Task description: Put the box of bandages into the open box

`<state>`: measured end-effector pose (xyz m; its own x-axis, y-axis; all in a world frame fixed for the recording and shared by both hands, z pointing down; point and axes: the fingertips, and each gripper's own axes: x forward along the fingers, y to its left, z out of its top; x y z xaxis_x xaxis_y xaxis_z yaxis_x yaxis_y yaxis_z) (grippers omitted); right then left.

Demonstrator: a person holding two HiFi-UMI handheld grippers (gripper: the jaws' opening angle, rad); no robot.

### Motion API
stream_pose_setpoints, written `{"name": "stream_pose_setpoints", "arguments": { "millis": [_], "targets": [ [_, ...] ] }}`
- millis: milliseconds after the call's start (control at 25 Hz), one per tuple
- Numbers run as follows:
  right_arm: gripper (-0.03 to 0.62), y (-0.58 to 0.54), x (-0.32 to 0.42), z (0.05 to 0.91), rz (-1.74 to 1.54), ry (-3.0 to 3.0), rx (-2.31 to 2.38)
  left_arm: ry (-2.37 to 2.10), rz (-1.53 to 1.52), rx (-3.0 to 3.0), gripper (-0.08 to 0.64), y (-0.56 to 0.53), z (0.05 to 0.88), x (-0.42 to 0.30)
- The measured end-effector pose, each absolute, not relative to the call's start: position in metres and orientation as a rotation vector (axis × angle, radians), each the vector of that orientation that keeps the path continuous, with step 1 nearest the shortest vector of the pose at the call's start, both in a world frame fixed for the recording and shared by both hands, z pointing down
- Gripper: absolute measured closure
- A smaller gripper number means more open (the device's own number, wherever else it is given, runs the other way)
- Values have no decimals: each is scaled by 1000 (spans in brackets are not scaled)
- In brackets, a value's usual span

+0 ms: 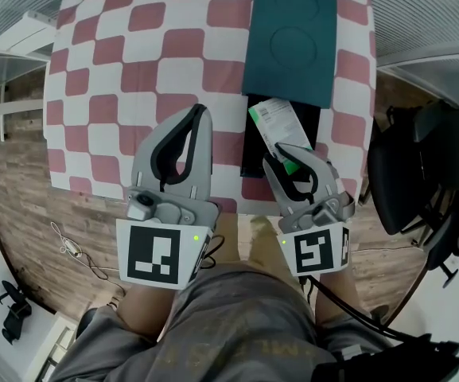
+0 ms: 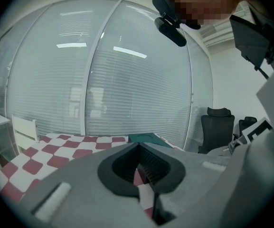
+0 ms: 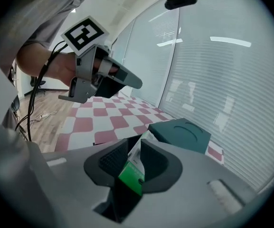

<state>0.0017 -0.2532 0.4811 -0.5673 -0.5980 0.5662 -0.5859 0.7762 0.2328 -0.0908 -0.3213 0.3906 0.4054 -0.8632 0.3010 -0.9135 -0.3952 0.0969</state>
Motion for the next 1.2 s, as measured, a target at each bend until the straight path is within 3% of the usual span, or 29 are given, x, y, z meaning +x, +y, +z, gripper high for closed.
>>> {"name": "stream_pose_setpoints", "arguments": {
  "millis": [720, 1040, 1200],
  "targets": [
    [482, -268, -7, 468, -5, -2329, 891, -1608, 257, 2429, 560, -322, 376, -102],
    [485, -265, 25, 377, -47, -2512, 1133, -1681, 187, 2532, 560, -292, 313, -75],
    [516, -262, 52, 313, -18, -2643, 1295, -1766, 135, 2596, 559, -275, 270, -59]
  ]
}}
